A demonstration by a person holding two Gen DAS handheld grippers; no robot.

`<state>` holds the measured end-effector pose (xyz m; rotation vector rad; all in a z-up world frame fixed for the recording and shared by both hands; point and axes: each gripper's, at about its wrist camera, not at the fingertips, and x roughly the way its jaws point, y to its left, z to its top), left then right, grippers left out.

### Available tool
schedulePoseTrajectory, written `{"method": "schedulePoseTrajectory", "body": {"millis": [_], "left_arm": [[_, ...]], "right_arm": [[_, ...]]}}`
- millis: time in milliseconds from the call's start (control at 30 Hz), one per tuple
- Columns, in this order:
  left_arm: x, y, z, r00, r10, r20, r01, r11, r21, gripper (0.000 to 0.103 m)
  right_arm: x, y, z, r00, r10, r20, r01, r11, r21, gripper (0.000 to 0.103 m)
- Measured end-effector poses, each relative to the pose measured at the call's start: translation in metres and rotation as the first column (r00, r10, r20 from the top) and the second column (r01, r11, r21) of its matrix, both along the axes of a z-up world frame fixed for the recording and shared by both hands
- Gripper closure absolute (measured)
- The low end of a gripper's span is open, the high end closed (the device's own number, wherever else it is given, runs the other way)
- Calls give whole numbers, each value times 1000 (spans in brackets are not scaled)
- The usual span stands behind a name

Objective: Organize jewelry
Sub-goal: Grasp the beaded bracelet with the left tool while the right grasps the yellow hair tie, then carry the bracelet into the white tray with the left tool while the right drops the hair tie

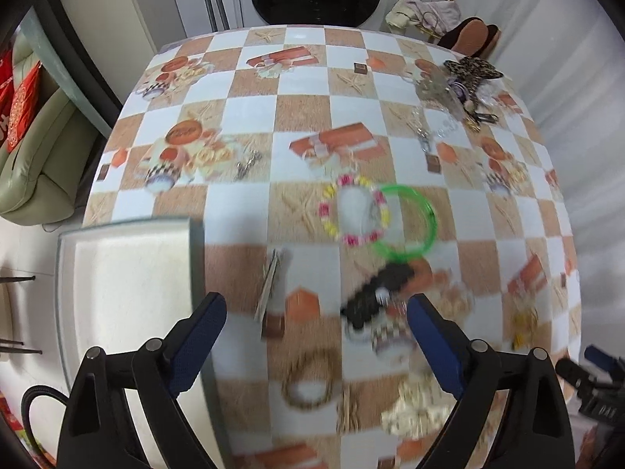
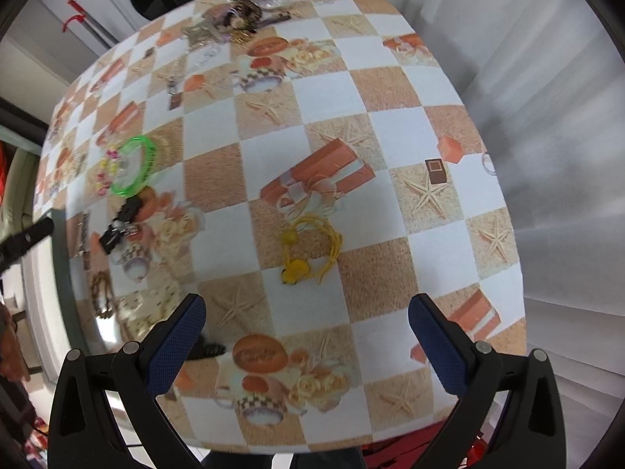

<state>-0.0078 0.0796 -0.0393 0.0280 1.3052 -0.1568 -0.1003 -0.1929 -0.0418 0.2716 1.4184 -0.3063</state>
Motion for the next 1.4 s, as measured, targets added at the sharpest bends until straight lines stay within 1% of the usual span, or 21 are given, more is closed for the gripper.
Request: {"method": "schedulePoseTrajectory", "body": {"millis": [67, 100, 133, 167, 200, 267, 567, 633, 800, 867, 900, 933, 967, 1033, 1067, 1100, 1133, 1167, 1200, 1300, 1400], "left_arm": [[19, -4, -2, 1000, 1, -6, -1, 1000, 0, 5], [50, -4, -1, 1000, 1, -12, -1, 1000, 0, 7], [68, -12, -7, 1000, 1, -16, -1, 1000, 2, 13], [99, -35, -23, 1000, 2, -24, -2, 1000, 9, 15], [118, -47, -36, 999, 5, -34, -4, 1000, 15, 16], [134, -54, -48, 999, 15, -38, -14, 1000, 24, 16], [164, -56, -88, 997, 24, -70, -22, 999, 26, 16], [168, -59, -96, 996, 14, -83, -11, 999, 35, 24], [170, -72, -100, 997, -37, -65, 41, 997, 72, 25], [171, -76, -99, 997, -49, -59, 53, 996, 69, 31], [171, -79, -98, 997, -63, -51, 66, 996, 67, 43], [168, -82, -96, 996, -78, -45, 81, 995, 66, 55], [167, -85, -96, 995, -94, -43, 97, 993, 65, 61], [165, -93, -95, 991, -124, -42, 127, 990, 67, 83], [164, -96, -94, 990, -131, -42, 134, 989, 66, 88], [165, -97, -94, 990, -133, -43, 136, 989, 60, 89], [167, -98, -94, 990, -132, -45, 134, 990, 51, 89], [168, -97, -94, 990, -129, -48, 131, 991, 32, 89], [168, -96, -93, 991, -126, -50, 126, 992, 11, 89], [164, -92, -88, 993, -112, -32, 112, 994, -21, 89], [152, -92, -78, 994, -109, -12, 108, 993, -40, 89]], "right_arm": [[4, -4, -10, 1000, -12, -9, 12, 1000, -3, 0], [5, -6, -15, 1000, -17, -14, 17, 1000, -5, 0], [7, -8, -20, 1000, -22, -18, 22, 1000, -7, 0], [9, -11, -24, 999, -27, -22, 26, 1000, -9, 0], [10, -13, -29, 999, -33, -27, 32, 999, -12, 0], [13, -17, -38, 998, -43, -38, 42, 999, -14, 0], [24, -26, -69, 996, -67, -52, 65, 998, -23, 3], [27, -27, -77, 996, -70, -59, 68, 997, -23, 6], [29, -24, -86, 997, -53, -56, 50, 998, -48, 8], [28, -21, -87, 998, -44, -48, 41, 998, -56, 9], [29, -20, -87, 998, -41, -44, 38, 998, -57, 11], [30, -20, -87, 999, -36, -41, 33, 998, -57, 15], [28, -10, -84, 999, -27, -38, 25, 998, -60, 17], [29, -3, -82, 1000, 4, -26, -6, 998, -61, 31], [31, 1, -80, 1000, 21, -21, -22, 998, -61, 35], [31, 6, -78, 999, 35, -16, -36, 997, -63, 48], [32, 10, -76, 999, 47, -9, -48, 997, -65, 65], [33, 12, -75, 999, 53, -5, -54, 997, -64, 76], [34, 14, -75, 998, 55, -5, -55, 997, -61, 95], [38, 10, -75, 1000, 31, -4, -31, 999, -34, 95], [34, -6, -65, 1000, 13, 12, -13, 1000, -4, 95]]}}
